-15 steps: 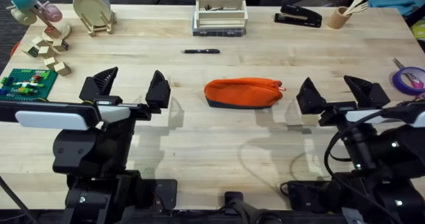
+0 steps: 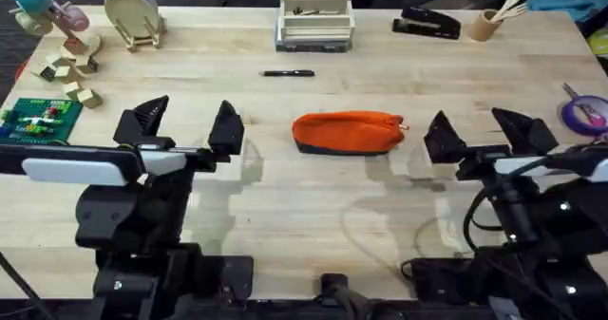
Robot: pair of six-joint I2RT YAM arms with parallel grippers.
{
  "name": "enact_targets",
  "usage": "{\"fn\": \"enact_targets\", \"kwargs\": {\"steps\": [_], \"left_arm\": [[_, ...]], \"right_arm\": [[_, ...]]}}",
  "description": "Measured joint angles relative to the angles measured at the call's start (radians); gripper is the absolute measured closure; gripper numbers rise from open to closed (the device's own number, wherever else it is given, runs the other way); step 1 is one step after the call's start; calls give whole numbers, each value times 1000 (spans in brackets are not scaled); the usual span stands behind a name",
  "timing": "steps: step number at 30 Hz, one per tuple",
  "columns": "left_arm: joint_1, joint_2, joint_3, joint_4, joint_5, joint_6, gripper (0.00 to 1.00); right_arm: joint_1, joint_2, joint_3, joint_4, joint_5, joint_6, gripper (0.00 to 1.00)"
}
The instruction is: Unzip the bag, pick up the pens from the table one at a time and place them inside, then zip the bag closed.
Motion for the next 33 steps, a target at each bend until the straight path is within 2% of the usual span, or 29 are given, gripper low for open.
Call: {"fn": "enact_targets", "kwargs": {"steps": [4,5,8,17,21,27,33], "left_arm": [[0,0,1,-14,1,0,7],[0,0,15,-83,1,0,7],[0,0,70,-182,1,3,7],[0,32,340,-405,22,7,9],[0,123,441,-469,67,8,7],[0,330,601,-511,157,13,8],[0,550,746,-556,270,98,7]], "right_arm": [[0,0,0,3,-7,0,3],[0,0,10,-17,-23,0,3],[0,0,62,-120,-36,0,3],[0,65,380,-438,-41,0,3],[0,143,525,-531,-40,-2,3],[0,292,707,-639,-40,-8,3],[0,429,828,-715,-40,-12,3]]}}
